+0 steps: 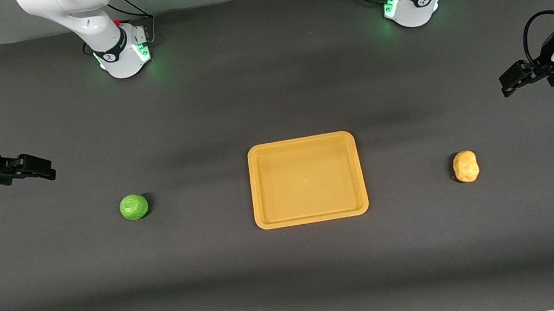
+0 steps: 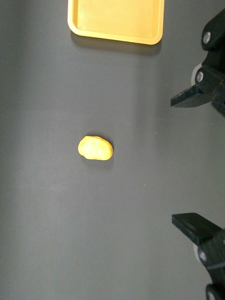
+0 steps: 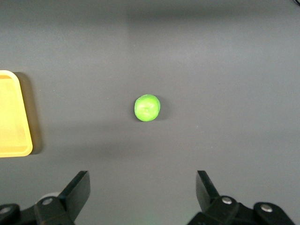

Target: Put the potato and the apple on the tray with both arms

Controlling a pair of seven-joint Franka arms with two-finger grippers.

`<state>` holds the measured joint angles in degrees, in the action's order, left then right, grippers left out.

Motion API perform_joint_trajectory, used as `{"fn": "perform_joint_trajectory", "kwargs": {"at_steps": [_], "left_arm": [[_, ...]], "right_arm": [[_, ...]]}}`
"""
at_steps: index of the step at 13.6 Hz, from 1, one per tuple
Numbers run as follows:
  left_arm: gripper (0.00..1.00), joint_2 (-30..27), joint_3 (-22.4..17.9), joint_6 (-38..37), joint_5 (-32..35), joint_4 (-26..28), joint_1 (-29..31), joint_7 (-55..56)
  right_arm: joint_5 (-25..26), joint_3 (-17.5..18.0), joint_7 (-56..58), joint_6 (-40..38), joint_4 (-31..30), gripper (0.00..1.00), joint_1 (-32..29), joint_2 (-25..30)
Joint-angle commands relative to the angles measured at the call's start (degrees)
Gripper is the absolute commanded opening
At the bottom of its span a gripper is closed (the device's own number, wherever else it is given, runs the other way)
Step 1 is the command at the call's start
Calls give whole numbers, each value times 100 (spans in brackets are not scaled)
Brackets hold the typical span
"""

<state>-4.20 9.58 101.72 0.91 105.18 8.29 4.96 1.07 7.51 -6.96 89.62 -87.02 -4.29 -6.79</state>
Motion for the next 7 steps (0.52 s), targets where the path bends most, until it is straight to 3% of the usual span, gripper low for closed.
{"fn": "perform_joint_trajectory", "kwargs": {"at_steps": [1, 7], "left_arm": [[100, -81, -18, -73, -20, 2, -38, -83], [100, 304, -18, 382, -47, 11, -38, -92]], "right_arm": [[60, -39, 116, -103, 18, 100, 43, 29], [77, -48, 186, -94, 53, 100, 42, -15]]}}
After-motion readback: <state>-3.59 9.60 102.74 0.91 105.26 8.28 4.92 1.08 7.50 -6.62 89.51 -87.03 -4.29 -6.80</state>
